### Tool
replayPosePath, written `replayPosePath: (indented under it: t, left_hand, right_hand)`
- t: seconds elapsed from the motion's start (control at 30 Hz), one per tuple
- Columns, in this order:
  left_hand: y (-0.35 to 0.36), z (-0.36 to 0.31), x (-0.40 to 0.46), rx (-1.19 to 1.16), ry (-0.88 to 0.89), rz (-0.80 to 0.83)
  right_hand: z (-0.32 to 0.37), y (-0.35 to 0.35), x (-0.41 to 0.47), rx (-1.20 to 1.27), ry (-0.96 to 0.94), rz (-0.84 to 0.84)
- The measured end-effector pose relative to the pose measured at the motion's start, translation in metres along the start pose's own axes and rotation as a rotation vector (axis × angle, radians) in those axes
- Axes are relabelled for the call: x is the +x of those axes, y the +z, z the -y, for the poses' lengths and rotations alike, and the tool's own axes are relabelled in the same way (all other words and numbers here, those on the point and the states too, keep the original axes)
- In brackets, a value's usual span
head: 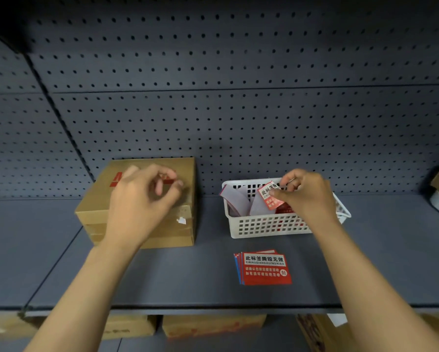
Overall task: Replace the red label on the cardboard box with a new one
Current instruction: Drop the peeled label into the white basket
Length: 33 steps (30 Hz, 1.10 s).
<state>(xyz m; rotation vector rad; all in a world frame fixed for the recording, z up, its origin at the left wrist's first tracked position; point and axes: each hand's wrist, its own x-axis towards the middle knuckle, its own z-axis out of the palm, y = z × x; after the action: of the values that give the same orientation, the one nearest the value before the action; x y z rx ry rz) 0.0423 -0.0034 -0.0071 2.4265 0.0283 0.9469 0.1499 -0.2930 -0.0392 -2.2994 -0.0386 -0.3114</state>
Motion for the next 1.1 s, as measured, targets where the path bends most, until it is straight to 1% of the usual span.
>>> replayPosePath:
  t: [0.07, 0.17, 0.23, 0.3, 0.37, 0.53, 0.63, 0.7, 0.77, 0.83, 0.93, 1.03, 1.1]
  left_hand:
    - [-0.003, 0.005, -0.012, 0.076, 0.067, 0.005]
    - [0.000, 0.016, -0.024, 0.229, 0.252, -0.007]
    - [0.004, 0.021, -0.028, 0.286, 0.340, -0.014]
    - [0.008, 0.022, -0.033, 0.305, 0.379, -0.018]
    - [0.015, 0.017, -0.039, 0.275, 0.387, -0.007]
    - [0.054, -0.005, -0.073, 0.134, 0.466, 0.154]
    - [0.079, -0.015, -0.090, 0.063, 0.430, 0.299]
    - [0.090, -0.018, -0.097, 0.068, 0.411, 0.395]
    - [0.098, -0.018, -0.100, 0.093, 0.400, 0.465]
    - [0.103, -0.018, -0.101, 0.098, 0.356, 0.515]
    - [0.109, -0.019, -0.103, 0.103, 0.279, 0.525]
    - [0.111, -0.020, -0.104, 0.124, 0.246, 0.551]
    - [0.111, -0.020, -0.104, 0.135, 0.243, 0.564]
  right_hand:
    - [0.002, 0.002, -0.002, -0.008, 0.005, 0.015]
    - [0.003, 0.005, -0.006, -0.037, -0.009, 0.015]
    - [0.005, 0.007, -0.007, -0.039, -0.007, -0.012]
    - [0.006, 0.010, -0.009, -0.046, -0.017, -0.048]
    - [0.006, 0.012, -0.009, -0.081, -0.052, -0.086]
    - [0.010, 0.008, -0.036, -0.022, -0.174, -0.140]
    - [0.002, 0.000, -0.079, -0.023, -0.278, -0.155]
    - [-0.014, 0.000, -0.103, -0.057, -0.266, -0.144]
    - [-0.034, 0.006, -0.116, -0.104, -0.193, -0.066]
    - [-0.050, 0.012, -0.119, -0.160, -0.110, 0.072]
    - [-0.061, 0.014, -0.117, -0.243, -0.104, 0.196]
    - [-0.060, 0.012, -0.112, -0.270, -0.064, 0.329]
    - [-0.059, 0.011, -0.109, -0.272, -0.061, 0.361]
